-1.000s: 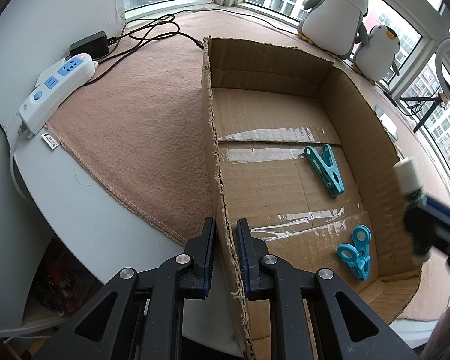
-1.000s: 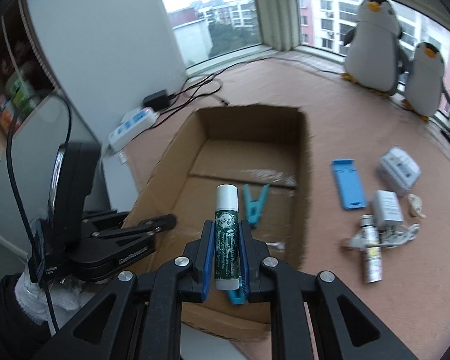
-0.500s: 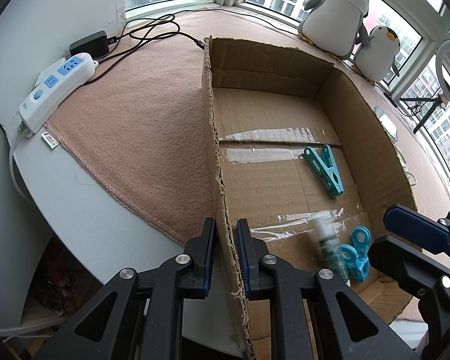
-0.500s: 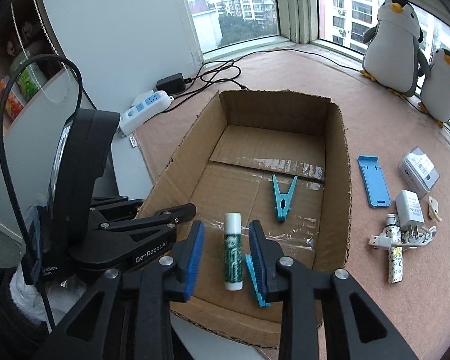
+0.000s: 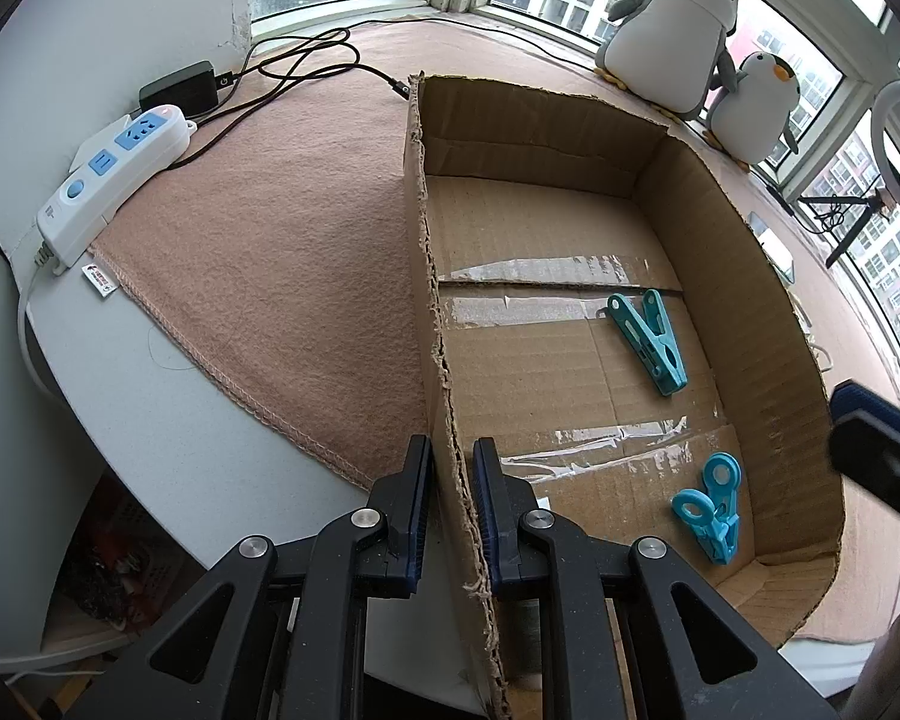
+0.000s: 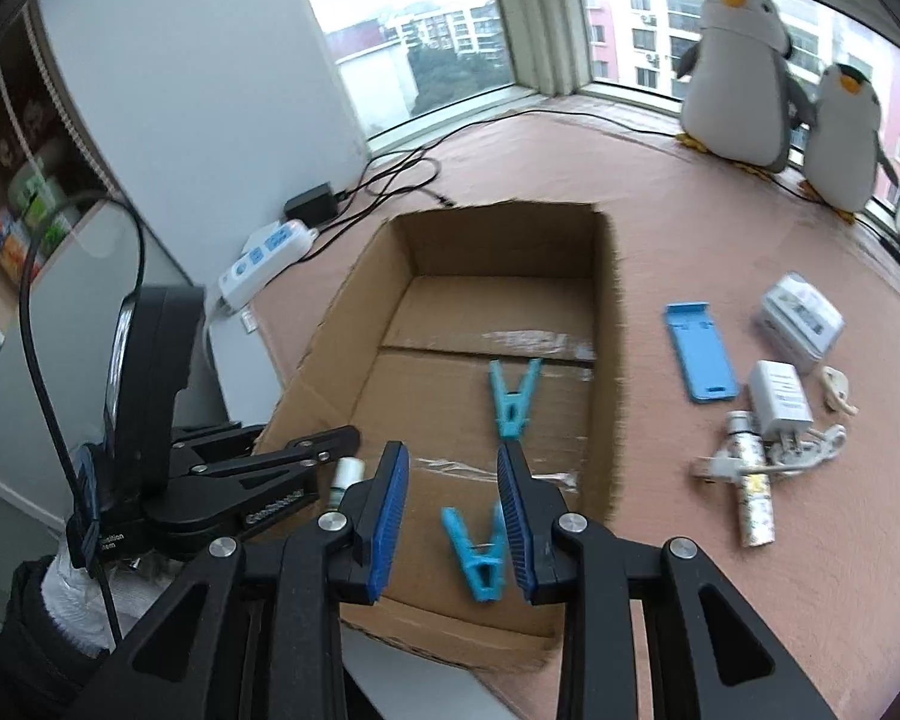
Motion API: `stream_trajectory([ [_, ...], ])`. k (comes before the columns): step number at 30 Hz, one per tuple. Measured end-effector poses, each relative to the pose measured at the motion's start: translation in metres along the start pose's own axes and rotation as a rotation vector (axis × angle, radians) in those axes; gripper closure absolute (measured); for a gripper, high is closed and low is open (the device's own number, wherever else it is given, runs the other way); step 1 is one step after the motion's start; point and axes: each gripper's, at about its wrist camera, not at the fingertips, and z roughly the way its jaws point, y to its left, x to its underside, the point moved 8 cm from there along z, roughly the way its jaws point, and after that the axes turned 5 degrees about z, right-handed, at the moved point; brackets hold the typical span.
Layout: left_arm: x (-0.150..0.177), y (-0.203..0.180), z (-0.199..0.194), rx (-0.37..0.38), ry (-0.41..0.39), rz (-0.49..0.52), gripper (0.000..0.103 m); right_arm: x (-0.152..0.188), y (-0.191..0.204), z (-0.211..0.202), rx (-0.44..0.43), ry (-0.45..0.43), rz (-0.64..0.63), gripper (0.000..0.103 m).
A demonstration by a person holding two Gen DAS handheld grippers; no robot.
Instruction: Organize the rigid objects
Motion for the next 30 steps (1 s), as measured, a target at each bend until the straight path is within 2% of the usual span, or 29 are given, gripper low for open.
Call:
stream_trajectory([
  [12, 0.000, 0.000, 0.000, -0.001, 0.000, 0.002, 0.088, -0.009, -0.076, -0.027, 0.084, -0.057, 0.177, 0.075],
  [21, 0.000, 0.000, 0.000, -0.002, 0.001, 0.003, 0.088, -0.005, -0.149, -0.042, 0.203, -0.086, 0.316, 0.073],
  [23, 0.000, 0.000, 0.000, -0.002, 0.001, 0.003, 0.088, -0.004, -0.163, -0.041, 0.206, -0.081, 0.358, 0.071],
  [30, 0.000, 0.000, 0.001, -0.003, 0.002, 0.004, 0.088, -0.001, -0.195, -0.029, 0.150, -0.044, 0.484, 0.071],
])
